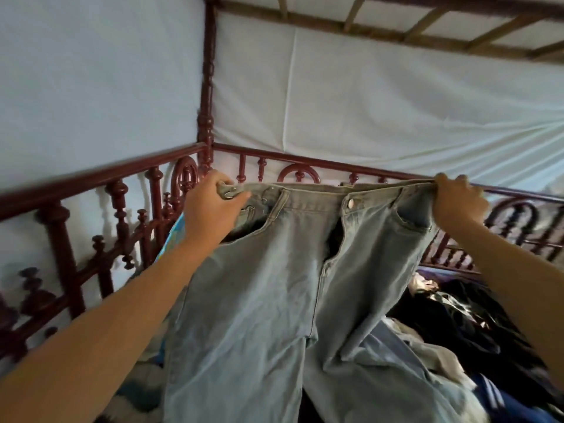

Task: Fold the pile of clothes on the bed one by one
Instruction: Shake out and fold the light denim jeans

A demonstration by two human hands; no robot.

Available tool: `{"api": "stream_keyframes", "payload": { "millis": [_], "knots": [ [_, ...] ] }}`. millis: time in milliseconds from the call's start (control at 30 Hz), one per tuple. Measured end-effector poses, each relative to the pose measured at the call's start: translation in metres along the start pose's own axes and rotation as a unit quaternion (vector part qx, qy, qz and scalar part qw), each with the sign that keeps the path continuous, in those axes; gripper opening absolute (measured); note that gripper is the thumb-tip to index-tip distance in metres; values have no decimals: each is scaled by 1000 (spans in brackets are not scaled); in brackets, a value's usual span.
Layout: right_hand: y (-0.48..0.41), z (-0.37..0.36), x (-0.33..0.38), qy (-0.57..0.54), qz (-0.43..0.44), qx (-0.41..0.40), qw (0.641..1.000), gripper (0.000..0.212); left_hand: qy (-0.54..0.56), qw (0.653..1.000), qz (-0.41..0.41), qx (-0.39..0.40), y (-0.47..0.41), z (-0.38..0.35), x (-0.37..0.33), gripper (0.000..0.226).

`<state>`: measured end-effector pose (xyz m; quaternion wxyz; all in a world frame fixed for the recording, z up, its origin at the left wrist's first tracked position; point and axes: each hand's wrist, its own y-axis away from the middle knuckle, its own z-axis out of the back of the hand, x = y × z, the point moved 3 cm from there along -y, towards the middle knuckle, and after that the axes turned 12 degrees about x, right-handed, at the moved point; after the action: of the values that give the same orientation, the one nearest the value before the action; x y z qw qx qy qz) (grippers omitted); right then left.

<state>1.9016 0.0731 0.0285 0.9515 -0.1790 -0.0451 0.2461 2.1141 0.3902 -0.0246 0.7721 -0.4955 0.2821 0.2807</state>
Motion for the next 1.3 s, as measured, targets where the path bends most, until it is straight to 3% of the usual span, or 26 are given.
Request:
{"api": "stream_keyframes", "payload": {
  "millis": [233, 367, 500, 633, 800, 933, 1167, 1300],
  "knots": [
    [13, 89, -113, -168, -76, -75, 980, 32, 66, 992, -97, 46, 35, -2, -149, 28],
    [32, 116, -187, -226, -113, -103, 962, 29, 90, 987, -113, 66, 58, -27, -210, 32],
    [57, 107, -217, -233, -101, -104, 962, 28, 98, 988, -73, 94, 86, -53, -209, 35],
    [81, 71, -209, -187, -49, -42, 980, 28, 100, 987, 36, 117, 130, -70, -158, 31],
    [97, 4, -145, -125, 49, 54, 989, 32, 123, 971, 182, 99, 208, -57, -68, 24],
    [112, -40, -57, -84, 135, 111, 981, 33, 159, 938, 306, 48, 275, -26, -4, 25],
    [152, -49, 151, -132, 318, 100, 934, 32, 176, 885, 402, -155, 342, 73, 81, 25],
    [198, -62, 255, -192, 420, 185, 867, 52, 112, 848, 416, -308, 361, 134, 124, 20]
  ]
}}
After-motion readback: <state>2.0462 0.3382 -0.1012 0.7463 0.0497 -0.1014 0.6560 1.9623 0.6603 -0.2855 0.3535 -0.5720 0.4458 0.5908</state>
